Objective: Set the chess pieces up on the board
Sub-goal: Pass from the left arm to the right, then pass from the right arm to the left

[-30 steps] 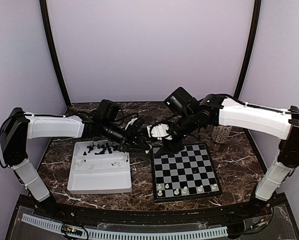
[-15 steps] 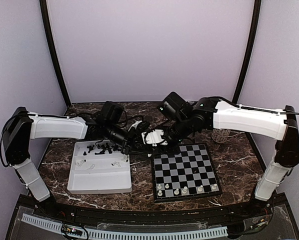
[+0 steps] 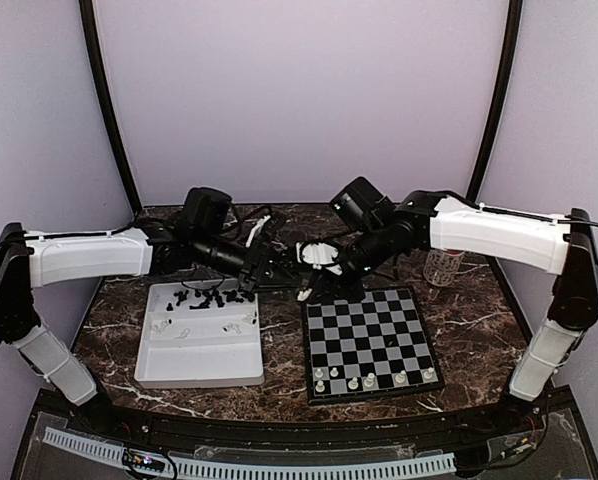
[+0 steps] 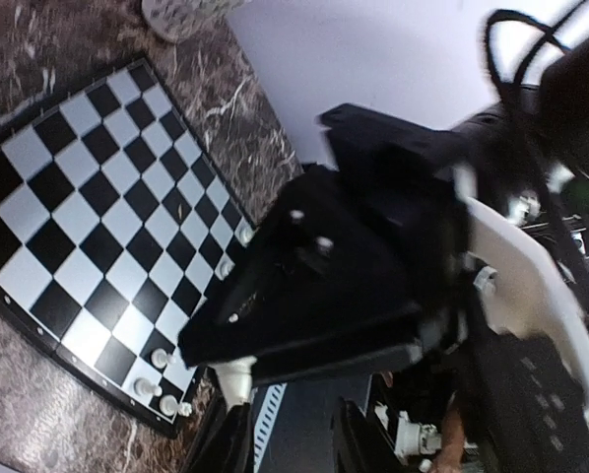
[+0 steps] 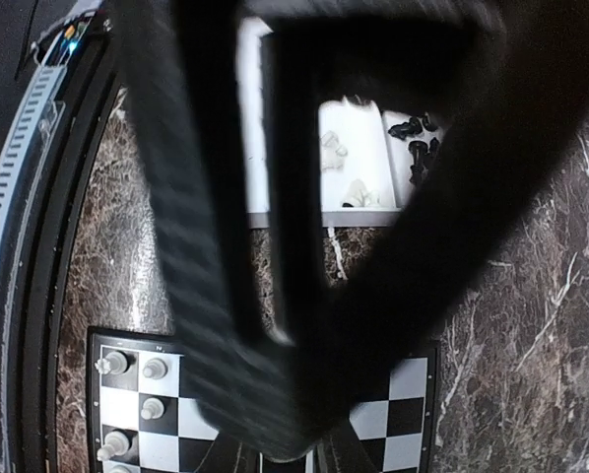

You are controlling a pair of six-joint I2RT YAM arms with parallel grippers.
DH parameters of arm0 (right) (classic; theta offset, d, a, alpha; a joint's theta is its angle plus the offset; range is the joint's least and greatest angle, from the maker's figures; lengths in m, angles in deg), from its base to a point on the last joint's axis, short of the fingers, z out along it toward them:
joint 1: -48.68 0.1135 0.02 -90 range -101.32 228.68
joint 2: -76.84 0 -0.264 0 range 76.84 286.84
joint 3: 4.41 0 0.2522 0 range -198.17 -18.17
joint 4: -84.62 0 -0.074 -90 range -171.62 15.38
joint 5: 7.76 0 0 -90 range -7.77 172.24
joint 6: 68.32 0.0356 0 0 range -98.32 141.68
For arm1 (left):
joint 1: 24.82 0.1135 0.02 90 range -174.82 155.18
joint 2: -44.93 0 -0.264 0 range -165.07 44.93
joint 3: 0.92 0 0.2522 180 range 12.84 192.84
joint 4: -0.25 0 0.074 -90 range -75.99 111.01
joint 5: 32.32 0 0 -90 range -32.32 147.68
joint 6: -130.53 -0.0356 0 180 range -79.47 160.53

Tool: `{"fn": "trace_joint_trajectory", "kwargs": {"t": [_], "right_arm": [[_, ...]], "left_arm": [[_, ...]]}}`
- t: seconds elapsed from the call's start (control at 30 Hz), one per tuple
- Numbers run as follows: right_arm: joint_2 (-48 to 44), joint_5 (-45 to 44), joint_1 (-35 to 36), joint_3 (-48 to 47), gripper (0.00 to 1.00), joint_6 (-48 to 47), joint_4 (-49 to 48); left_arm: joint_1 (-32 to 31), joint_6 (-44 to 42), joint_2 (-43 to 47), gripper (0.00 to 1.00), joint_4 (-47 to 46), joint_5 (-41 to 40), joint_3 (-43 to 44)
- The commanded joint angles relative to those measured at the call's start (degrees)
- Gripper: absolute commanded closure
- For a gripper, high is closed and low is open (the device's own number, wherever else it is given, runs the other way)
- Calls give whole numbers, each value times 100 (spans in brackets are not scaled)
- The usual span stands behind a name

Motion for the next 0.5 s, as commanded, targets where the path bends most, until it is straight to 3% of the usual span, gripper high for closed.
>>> {"fn": "trace_joint_trajectory", "kwargs": {"t": [0.0,0.33,0.47], "right_arm": [[-220,1027,-363,140,92,1032,-653],[-37,1637,-735,-26,91,1956,-983],[-65,1696,-823,-2,91,2068,-1066]], "left_arm": [[-22,-153,719,70,-941,-1027,-331],[-216,-262,691,63,-962,-1992,-300],[-241,-236,604,64,-874,-2009,-297]]}}
